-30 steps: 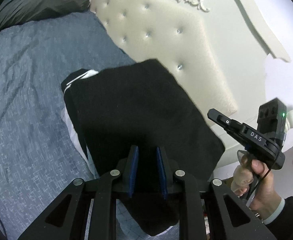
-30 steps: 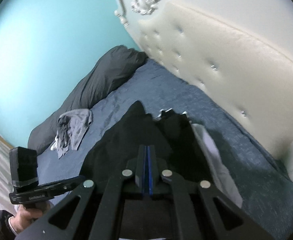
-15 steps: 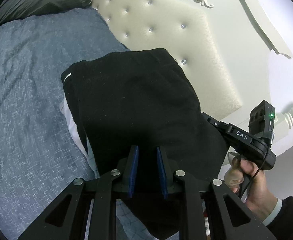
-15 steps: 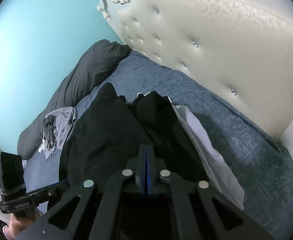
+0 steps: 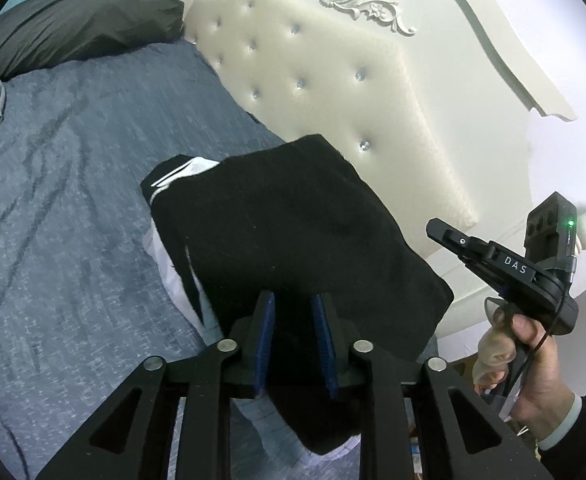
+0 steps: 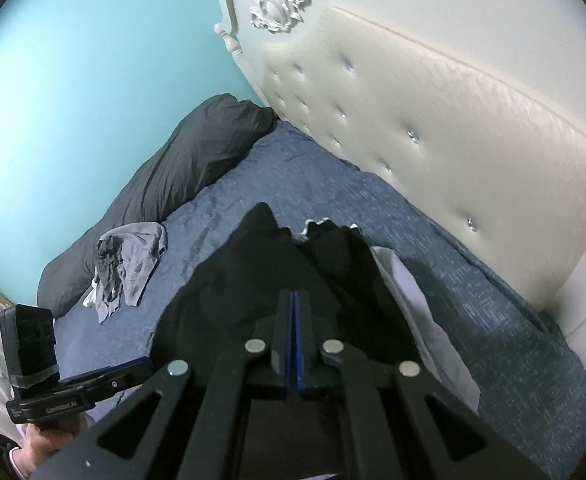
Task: Fold clothes
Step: 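Lower the black sweatshirt back onto the clothes pile with both grippers, then open both grippers and pull them back from the pile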
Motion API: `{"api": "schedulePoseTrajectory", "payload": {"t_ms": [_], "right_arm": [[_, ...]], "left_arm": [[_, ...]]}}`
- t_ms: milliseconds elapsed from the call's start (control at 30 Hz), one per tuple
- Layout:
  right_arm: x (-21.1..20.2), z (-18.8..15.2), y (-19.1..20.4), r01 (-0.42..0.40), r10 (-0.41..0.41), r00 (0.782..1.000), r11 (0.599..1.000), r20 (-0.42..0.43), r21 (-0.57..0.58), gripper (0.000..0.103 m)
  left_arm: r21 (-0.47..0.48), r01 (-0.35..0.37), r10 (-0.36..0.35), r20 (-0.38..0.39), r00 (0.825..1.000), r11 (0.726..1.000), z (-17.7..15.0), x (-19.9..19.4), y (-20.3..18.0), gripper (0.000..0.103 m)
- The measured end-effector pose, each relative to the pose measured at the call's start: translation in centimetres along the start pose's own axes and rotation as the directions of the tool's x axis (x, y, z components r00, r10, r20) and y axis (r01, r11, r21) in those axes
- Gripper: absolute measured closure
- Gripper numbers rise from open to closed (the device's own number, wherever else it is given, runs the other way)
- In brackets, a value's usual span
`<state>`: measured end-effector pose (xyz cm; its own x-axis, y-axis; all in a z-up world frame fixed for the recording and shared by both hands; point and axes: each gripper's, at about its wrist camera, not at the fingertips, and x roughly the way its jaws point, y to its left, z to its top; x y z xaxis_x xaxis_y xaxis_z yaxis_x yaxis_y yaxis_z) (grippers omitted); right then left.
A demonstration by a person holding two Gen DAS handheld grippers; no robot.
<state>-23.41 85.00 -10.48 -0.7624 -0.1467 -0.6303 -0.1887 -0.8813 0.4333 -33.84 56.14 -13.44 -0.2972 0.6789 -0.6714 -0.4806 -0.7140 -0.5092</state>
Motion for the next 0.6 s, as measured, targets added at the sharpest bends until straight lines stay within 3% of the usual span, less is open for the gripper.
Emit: {"api": "schedulePoseTrajectory", "payload": {"t_ms": [100,600], "right_arm": [[-0.2,-0.2,1.0,0.008,-0.008,1.000,1.000,0.008,0.000,0.103],[-2.4,-2.7,6.1,0.122,-0.123,0.991,0.992,0.048,0.004,0.101]], "left_arm": [[0.011,-0.012,0.012,0.008,1.000,1.000,0.0,-0.9,0.4,0.066],[0.088,-0.034,0.027,0.075,0.997,0.996,-0.9,-7.0,0.3,0.046]]}}
